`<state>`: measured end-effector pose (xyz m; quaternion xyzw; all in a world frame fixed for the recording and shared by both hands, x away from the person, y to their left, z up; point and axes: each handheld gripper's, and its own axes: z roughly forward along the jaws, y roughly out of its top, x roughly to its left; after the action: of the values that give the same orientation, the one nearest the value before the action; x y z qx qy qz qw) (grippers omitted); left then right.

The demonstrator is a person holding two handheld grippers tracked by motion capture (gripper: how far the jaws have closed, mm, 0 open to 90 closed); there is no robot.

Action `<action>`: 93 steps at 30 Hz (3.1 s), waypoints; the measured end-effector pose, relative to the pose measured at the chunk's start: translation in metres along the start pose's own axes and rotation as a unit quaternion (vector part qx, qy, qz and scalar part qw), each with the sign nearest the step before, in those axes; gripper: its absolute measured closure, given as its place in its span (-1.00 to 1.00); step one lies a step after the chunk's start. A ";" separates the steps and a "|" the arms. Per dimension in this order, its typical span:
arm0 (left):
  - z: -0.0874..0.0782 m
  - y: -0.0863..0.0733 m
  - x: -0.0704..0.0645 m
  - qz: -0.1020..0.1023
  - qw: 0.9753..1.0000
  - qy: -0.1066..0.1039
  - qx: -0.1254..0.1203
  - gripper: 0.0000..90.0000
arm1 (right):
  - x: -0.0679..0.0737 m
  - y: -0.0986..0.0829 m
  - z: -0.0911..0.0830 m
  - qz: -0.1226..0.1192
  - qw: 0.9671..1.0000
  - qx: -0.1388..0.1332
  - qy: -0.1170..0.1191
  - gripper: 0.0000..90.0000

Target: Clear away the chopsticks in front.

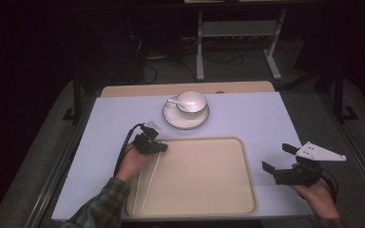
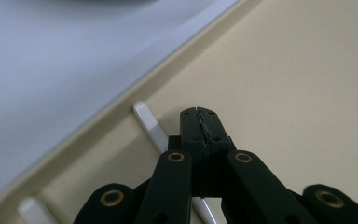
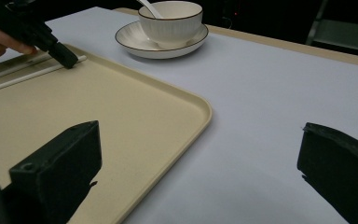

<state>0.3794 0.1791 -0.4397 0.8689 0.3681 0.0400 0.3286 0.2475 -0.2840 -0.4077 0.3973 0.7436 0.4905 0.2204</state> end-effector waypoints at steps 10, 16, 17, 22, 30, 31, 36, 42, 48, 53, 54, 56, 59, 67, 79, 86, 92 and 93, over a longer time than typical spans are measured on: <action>-0.026 -0.038 -0.017 -0.019 0.999 -0.022 -0.022 1.00 | 0.000 0.000 0.000 0.000 1.000 0.000 0.000 -1.00; -0.025 -0.042 -0.022 -0.023 0.999 -0.025 -0.028 1.00 | 0.001 0.000 0.002 -0.002 1.000 0.002 0.002 -1.00; -0.021 -0.041 -0.021 -0.023 0.999 -0.025 -0.021 1.00 | 0.001 0.001 0.002 -0.003 1.000 0.002 0.003 -1.00; -0.024 -0.043 -0.017 -0.025 0.999 -0.013 -0.022 1.00 | 0.002 0.000 0.002 -0.003 1.000 0.003 0.004 -1.00; -0.033 -0.048 -0.002 -0.037 0.999 0.005 -0.021 1.00 | 0.002 0.000 0.002 -0.006 1.000 0.005 0.005 -1.00; -0.034 -0.049 -0.001 -0.040 0.999 0.008 -0.022 1.00 | 0.002 0.000 0.002 -0.007 1.000 0.005 0.006 -1.00; -0.039 -0.053 0.008 -0.052 0.998 0.015 -0.023 1.00 | 0.003 0.000 0.003 -0.009 1.000 0.007 0.006 -1.00; -0.041 -0.054 0.013 -0.058 0.998 0.016 -0.024 1.00 | 0.003 0.000 0.003 -0.009 1.000 0.008 0.006 -1.00; -0.041 -0.054 0.014 -0.058 0.998 0.016 -0.022 1.00 | 0.004 0.000 0.003 -0.010 1.000 0.009 0.006 -1.00; -0.041 -0.052 0.013 -0.056 0.998 0.012 -0.022 1.00 | 0.004 0.000 0.004 -0.011 1.000 0.011 0.007 -1.00; -0.041 -0.051 0.013 -0.054 0.998 0.011 -0.021 1.00 | 0.005 -0.001 0.004 -0.010 1.000 0.012 0.007 -1.00; -0.041 -0.048 0.012 -0.046 0.999 0.004 -0.023 0.99 | 0.004 -0.001 0.005 -0.012 1.000 0.015 0.009 -1.00; -0.042 -0.045 0.011 -0.041 0.999 0.002 -0.026 0.98 | 0.005 -0.001 0.005 -0.012 1.000 0.017 0.010 -1.00; -0.046 -0.024 0.011 -0.015 0.999 -0.007 -0.038 0.85 | 0.005 -0.002 0.008 -0.012 0.999 0.029 0.009 -1.00; -0.042 0.008 0.027 -0.006 0.999 -0.019 -0.044 0.10 | 0.005 -0.003 0.008 -0.011 0.999 0.029 0.010 -1.00; -0.038 0.026 0.034 -0.007 0.998 -0.025 -0.056 -0.33 | 0.004 -0.003 0.007 -0.010 1.000 0.028 0.010 -1.00; -0.034 0.037 0.038 -0.003 0.998 -0.018 -0.063 -0.61 | 0.004 -0.003 0.008 -0.011 0.999 0.028 0.012 -1.00; -0.034 0.039 0.038 -0.002 0.998 -0.021 -0.063 -0.61 | 0.004 -0.003 0.008 -0.011 0.999 0.028 0.012 -1.00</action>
<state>0.4204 0.2034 -0.3967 0.8462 0.3599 0.0436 0.3906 0.2504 -0.2769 -0.4133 0.3891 0.7641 0.4716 0.2058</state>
